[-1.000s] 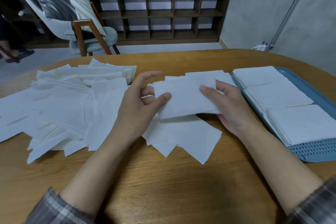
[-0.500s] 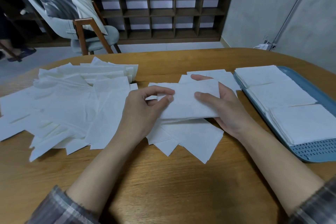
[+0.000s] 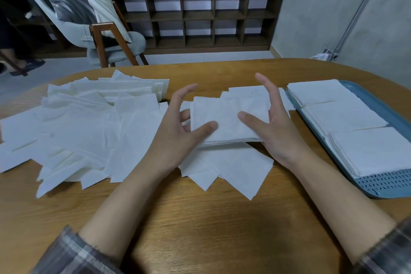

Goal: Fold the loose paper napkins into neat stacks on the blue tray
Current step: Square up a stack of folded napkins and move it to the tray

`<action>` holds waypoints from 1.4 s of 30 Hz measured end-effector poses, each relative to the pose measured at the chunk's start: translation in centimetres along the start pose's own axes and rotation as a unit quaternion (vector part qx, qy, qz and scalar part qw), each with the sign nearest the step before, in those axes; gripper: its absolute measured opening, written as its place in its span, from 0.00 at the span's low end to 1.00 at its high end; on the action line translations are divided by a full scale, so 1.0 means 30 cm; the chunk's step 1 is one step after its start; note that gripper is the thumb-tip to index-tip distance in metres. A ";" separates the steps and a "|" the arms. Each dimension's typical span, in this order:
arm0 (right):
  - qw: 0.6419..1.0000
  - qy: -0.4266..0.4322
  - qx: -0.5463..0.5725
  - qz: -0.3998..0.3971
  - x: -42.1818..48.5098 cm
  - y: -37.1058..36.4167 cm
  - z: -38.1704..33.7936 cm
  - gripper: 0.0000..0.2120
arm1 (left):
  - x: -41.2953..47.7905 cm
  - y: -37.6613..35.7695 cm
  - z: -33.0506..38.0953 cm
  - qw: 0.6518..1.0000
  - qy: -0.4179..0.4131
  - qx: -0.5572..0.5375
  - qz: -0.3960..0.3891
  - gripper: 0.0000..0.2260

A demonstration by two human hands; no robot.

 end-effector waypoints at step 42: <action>0.997 -0.039 0.030 0.055 0.006 0.049 0.025 0.16 | -0.024 -0.085 0.004 0.970 -0.094 0.194 -0.111 0.05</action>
Point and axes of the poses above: each hand's wrist, its own x-axis towards the middle knuckle, its own y-axis out of the back of the hand, z = x × y, the point moved 8 cm from there along x, towards the middle knuckle, and after that the axes turned 7 degrees about -x, right-handed, at the moved point
